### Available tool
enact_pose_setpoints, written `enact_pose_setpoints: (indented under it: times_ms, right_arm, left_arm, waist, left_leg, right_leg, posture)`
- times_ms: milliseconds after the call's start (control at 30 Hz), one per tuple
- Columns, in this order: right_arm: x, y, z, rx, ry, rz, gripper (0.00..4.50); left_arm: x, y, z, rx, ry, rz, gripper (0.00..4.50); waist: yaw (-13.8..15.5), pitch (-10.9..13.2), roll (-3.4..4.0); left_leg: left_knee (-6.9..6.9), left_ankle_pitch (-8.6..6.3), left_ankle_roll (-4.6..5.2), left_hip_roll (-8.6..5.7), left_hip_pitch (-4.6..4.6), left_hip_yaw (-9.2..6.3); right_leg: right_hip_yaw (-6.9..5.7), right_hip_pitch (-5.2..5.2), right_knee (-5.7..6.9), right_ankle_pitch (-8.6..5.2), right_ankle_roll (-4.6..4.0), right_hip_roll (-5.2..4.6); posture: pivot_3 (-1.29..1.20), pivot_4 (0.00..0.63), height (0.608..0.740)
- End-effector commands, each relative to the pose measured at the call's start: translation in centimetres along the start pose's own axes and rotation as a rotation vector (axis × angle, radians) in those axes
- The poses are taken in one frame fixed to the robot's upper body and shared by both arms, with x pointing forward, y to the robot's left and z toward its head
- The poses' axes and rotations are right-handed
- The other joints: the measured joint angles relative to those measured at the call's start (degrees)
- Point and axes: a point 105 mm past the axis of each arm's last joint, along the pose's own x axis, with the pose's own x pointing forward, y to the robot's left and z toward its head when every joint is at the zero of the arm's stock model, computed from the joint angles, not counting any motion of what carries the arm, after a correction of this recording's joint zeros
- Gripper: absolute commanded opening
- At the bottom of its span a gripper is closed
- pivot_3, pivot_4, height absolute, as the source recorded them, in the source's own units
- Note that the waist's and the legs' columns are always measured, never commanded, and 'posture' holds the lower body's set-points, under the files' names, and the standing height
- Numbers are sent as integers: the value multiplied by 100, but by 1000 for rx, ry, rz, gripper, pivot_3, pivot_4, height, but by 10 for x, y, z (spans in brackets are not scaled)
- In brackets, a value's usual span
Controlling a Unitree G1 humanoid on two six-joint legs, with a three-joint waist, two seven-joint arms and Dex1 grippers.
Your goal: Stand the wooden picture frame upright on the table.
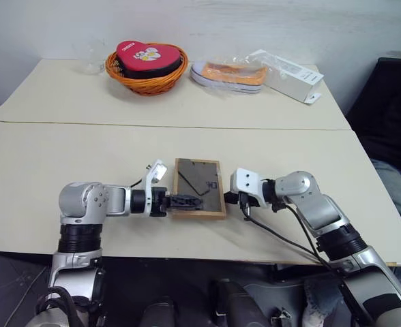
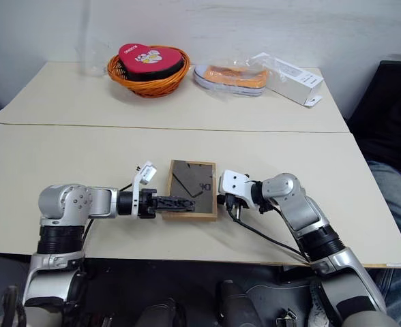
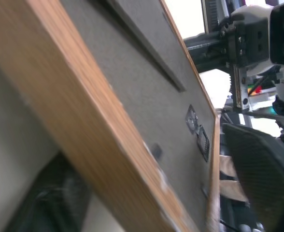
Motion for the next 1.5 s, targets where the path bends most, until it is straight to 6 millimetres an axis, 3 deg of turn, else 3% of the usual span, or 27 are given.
enact_pose_setpoints:
  times_ms: [33, 167, 233, 333, 433, 567, 667, 833, 967, 1100, 1233, 1333, 1400, 1500]
  right_arm:
    - [-4, 1, 12, -28, -45, -7, 0]
    - [-14, -1, 13, -7, -56, -23, 0]
    - [-31, -5, 18, 43, -80, -19, 357]
    - [-56, -10, 37, 138, -164, 4, 1226]
    - [-68, -13, 64, 242, -282, 35, 2270]
    - [-61, -11, 85, 319, -359, 73, 3693]
    - [-47, -14, 92, 348, -373, 69, 4468]
    - [-33, -9, 102, 333, -393, 99, 4500]
    - [-45, 13, 126, 298, -482, 229, 4500]
    - [-61, 18, 128, 296, -485, 230, 4500]
    - [-74, 11, 112, 259, -410, 120, 4500]
    - [-83, -2, 84, 122, -268, -44, 4500]
    - [-94, -12, 65, -53, -184, -154, 4500]
    - [-102, -29, 57, -424, -114, -342, 4500]
  left_arm:
    - [-11, -12, 15, 33, -51, -45, 2932]
    - [-19, -16, 22, 44, -84, -60, 1692]
    - [-24, -20, 24, 58, -99, -72, 1262]
    - [-29, -26, 23, 91, -106, -89, 1262]
    - [-31, -34, 21, 136, -109, -112, 1262]
    - [-30, -42, 19, 188, -96, -130, 1262]
    - [-29, -49, 19, 212, -94, -159, 1262]
    - [-31, -53, 24, 239, -104, -172, 1262]
    - [-34, -46, 27, 251, -101, -135, 1262]
    - [-39, -39, 32, 244, -121, -109, 1262]
    - [-43, -39, 36, 245, -135, -115, 1262]
    - [-46, -42, 37, 245, -134, -129, 1262]
    - [-47, -43, 36, 243, -125, -138, 1262]
    - [-48, -44, 35, 242, -116, -141, 1262]
  waist:
    - [-38, 1, -1]
    - [-71, 1, 0]
    - [-80, 2, 0]
    - [-80, 10, 1]
    - [-101, 11, 2]
    - [-101, 11, 2]
    - [-91, 11, 2]
    - [-94, 11, 2]
    - [-95, 12, 3]
    - [-91, 12, 3]
    - [-85, 12, 2]
    - [-81, 14, 0]
    - [-79, 16, -4]
    - [-111, 19, -10]
  left_leg:
    - [1, 1, -3, 0, -6, 1]
    - [2, 8, -14, -1, -28, 1]
    - [2, 8, -14, 0, -32, 1]
    - [6, 8, -14, 0, -34, 0]
    - [6, 7, -14, 1, -35, 0]
    - [5, 8, -17, 2, -33, -2]
    - [5, 8, -16, 0, -35, -2]
    - [5, 8, -16, 0, -43, -2]
    - [5, 8, -16, 1, -46, -2]
    - [5, 8, -15, 1, -46, -4]
    - [3, 5, -11, 0, -50, -4]
    - [3, 3, -7, 0, -53, -4]
    - [2, 2, -5, -2, -56, -4]
    - [2, 1, -3, -3, -56, 0]
  right_leg:
    - [0, -8, 2, 0, 0, 0]
    - [1, -34, 14, 0, 0, 0]
    - [1, -36, 15, 0, 0, 0]
    - [1, -39, 17, 0, 0, 0]
    - [1, -40, 17, 0, 0, 0]
    - [1, -40, 20, -1, -2, 1]
    - [1, -41, 17, -1, -3, 0]
    - [1, -47, 15, -1, -2, 0]
    - [1, -50, 15, -1, -2, 0]
    - [-1, -49, 15, -1, -2, 0]
    - [-2, -49, 7, -1, -2, -1]
    - [-2, -49, 3, -1, -2, -1]
    - [-1, -49, 0, -2, -2, -1]
    - [1, -49, -3, -1, 1, 0]
  posture:
    - [0, 150, 740]
    - [0, 150, 740]
    - [0, 150, 740]
    - [0, 150, 740]
    - [0, 150, 740]
    - [0, 150, 740]
    - [0, 150, 740]
    - [0, 150, 740]
    - [0, 150, 740]
    - [0, 150, 740]
    - [0, 150, 740]
    - [0, 150, 740]
    - [0, 150, 740]
    - [0, 150, 740]
